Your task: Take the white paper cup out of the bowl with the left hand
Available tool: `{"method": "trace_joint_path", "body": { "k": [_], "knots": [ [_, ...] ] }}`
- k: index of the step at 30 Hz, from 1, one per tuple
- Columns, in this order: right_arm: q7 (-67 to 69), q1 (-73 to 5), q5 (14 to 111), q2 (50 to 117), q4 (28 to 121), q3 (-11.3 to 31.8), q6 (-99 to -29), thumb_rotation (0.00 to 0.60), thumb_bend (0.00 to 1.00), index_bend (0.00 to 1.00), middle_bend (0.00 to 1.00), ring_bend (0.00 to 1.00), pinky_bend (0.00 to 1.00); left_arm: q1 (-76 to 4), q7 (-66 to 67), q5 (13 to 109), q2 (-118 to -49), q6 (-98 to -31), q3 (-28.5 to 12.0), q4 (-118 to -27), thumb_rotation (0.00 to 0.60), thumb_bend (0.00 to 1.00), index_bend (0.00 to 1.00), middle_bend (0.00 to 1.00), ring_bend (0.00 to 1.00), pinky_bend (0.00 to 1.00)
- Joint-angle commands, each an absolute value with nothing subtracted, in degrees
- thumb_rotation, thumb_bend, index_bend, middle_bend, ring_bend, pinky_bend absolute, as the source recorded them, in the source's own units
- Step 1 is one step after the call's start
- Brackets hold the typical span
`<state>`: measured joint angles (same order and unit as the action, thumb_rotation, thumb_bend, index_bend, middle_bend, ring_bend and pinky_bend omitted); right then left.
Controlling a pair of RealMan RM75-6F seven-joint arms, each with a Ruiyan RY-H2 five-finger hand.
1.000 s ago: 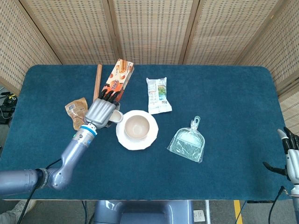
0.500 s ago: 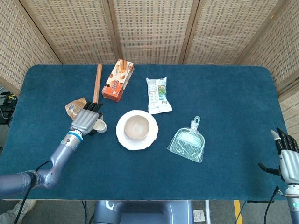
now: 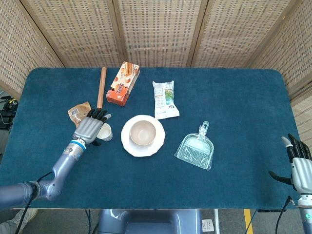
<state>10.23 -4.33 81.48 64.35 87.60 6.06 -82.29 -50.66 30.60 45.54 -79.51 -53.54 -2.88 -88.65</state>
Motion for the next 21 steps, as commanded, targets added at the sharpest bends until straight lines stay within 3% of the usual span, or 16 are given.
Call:
{"method": "trace_joint_path", "body": {
  "k": [1,7,11,21],
  "knots": [
    [10.28,-4.22,81.9,64.21,87.79,5.99,-82.67,0.6,0.13,0.0,0.0,0.0,0.0,-49.16,29.73,46.36,-76.52,-56.51,-3.71,-92.58,0.6,0.02,0.0,0.0,0.0,0.0],
    [9.96,-3.87,82.91,63.94,88.28,5.86,-83.99,0.6,0.13,0.0,0.0,0.0,0.0,-42.29,26.68,52.74,-69.7,-69.08,-3.62,-103.94,0.6,0.03,0.0,0.0,0.0,0.0],
    [6.11,-3.88,82.51,64.5,88.52,5.84,-84.18,0.6,0.13,0.0,0.0,0.0,0.0,-32.08,28.24,62.14,-69.49,-84.72,2.59,-105.45,0.6,0.03,0.0,0.0,0.0,0.0],
    [4.19,-4.29,82.74,65.42,89.01,5.34,-83.33,0.6,0.13,0.0,0.0,0.0,0.0,-18.67,21.64,72.65,-73.77,-96.13,9.42,-98.62,0.6,0.04,0.0,0.0,0.0,0.0]
  ]
}}
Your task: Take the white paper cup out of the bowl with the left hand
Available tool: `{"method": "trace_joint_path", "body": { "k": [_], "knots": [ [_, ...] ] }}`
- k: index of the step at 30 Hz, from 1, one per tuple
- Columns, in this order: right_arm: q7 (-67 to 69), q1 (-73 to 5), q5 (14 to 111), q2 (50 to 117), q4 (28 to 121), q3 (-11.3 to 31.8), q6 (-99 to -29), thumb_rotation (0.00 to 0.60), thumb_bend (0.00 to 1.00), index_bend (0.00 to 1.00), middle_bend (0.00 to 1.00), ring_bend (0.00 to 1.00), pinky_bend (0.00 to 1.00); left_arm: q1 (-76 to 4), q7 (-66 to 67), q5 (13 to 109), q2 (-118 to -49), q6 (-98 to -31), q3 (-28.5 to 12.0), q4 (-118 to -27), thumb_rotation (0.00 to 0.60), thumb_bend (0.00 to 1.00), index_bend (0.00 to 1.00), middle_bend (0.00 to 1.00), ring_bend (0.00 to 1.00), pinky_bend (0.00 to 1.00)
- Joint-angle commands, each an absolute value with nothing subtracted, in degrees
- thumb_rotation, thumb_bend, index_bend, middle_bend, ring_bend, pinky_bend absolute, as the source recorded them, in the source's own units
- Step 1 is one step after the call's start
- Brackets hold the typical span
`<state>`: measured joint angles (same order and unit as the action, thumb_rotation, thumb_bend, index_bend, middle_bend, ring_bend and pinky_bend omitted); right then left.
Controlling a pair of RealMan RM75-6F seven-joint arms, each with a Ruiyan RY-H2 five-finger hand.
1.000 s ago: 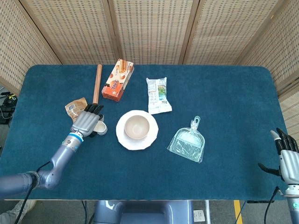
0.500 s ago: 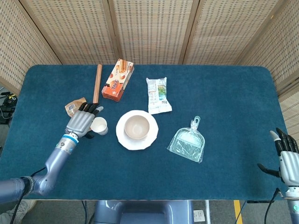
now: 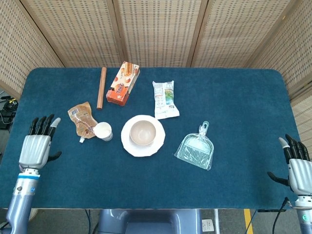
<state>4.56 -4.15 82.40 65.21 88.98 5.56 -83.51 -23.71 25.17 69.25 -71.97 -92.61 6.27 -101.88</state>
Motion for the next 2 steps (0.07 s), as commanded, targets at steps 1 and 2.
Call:
{"method": "trace_joint_path", "body": {
  "k": [1,2],
  "knots": [
    [3.74,-4.41,83.2,65.69,88.99,5.07,-83.24,0.6,0.13,0.0,0.0,0.0,0.0,-17.12,20.13,73.5,-74.16,-96.53,10.19,-97.12,0.6,0.04,0.0,0.0,0.0,0.0],
    [3.52,-4.45,83.41,65.83,89.0,4.98,-83.27,0.6,0.13,0.0,0.0,0.0,0.0,-16.47,19.76,73.99,-74.04,-96.67,10.33,-96.68,0.6,0.03,0.0,0.0,0.0,0.0]
  ]
}}
